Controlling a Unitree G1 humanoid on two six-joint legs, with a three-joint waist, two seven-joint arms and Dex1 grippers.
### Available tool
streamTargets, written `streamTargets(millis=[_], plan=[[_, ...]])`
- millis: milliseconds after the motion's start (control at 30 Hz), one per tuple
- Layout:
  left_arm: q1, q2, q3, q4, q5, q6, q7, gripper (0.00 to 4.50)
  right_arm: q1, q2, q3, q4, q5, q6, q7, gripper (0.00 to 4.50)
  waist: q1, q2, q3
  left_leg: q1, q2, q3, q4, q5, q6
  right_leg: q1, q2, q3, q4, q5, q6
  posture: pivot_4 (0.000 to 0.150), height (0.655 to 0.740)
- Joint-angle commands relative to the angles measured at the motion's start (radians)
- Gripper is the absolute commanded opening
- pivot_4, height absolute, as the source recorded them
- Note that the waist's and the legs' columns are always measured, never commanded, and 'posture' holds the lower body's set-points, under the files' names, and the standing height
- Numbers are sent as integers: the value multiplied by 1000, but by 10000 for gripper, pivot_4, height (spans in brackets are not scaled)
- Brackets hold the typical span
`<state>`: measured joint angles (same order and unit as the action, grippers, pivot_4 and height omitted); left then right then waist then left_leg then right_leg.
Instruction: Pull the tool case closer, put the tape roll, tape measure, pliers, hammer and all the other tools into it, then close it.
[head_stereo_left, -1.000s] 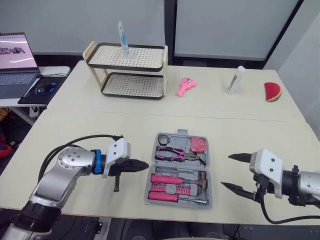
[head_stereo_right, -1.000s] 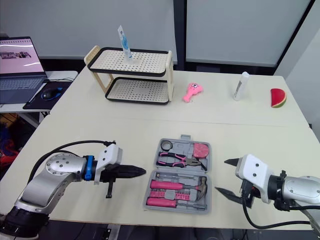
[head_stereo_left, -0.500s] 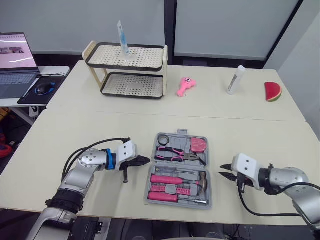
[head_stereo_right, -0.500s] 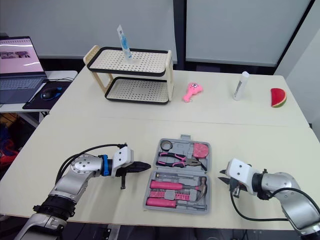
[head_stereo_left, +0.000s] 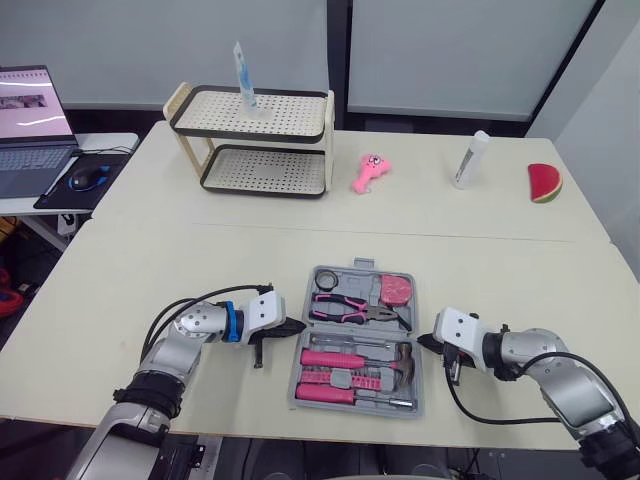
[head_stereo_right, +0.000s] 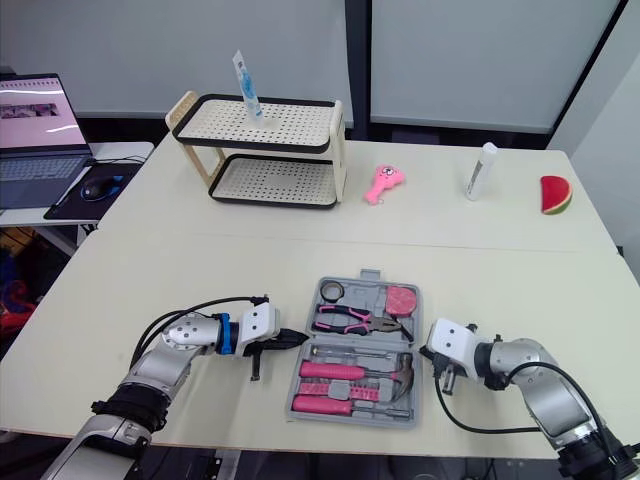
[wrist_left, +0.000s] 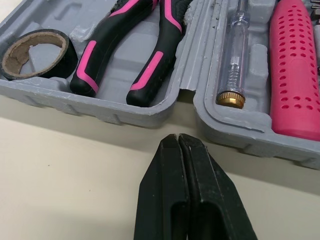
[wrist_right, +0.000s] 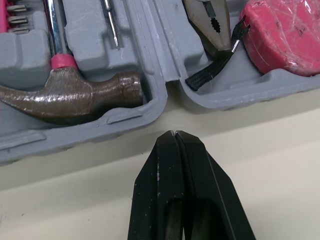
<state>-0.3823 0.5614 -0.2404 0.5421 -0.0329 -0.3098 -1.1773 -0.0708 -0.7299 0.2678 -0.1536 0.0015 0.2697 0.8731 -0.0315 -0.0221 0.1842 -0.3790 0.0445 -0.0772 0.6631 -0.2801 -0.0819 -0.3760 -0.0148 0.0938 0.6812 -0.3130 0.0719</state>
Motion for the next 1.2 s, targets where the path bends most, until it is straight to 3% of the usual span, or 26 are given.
streamTargets(millis=[33, 500, 1200], plan=[[-5, -15, -1, 9, 6, -23, 10, 0, -19, 17, 19, -14, -2, -14, 20, 210, 0, 0, 0, 0, 0, 0, 0, 0, 0, 0, 0, 0, 0, 0, 0, 1500, 7350], [70, -16, 2, -190, -43, 111, -22, 0, -40, 50, 45, -30, -12, -8, 48, 210, 0, 0, 0, 0, 0, -1, 0, 0, 0, 0, 0, -1, 1, 0, 0, 1500, 7350], [218, 19, -25, -427, -33, 231, -24, 0, 74, -3, 64, -199, 1, 90, 105, 210, 0, 1, 0, 0, 0, -1, 0, 0, 0, 0, 0, -2, 1, 0, 0, 1500, 7350]])
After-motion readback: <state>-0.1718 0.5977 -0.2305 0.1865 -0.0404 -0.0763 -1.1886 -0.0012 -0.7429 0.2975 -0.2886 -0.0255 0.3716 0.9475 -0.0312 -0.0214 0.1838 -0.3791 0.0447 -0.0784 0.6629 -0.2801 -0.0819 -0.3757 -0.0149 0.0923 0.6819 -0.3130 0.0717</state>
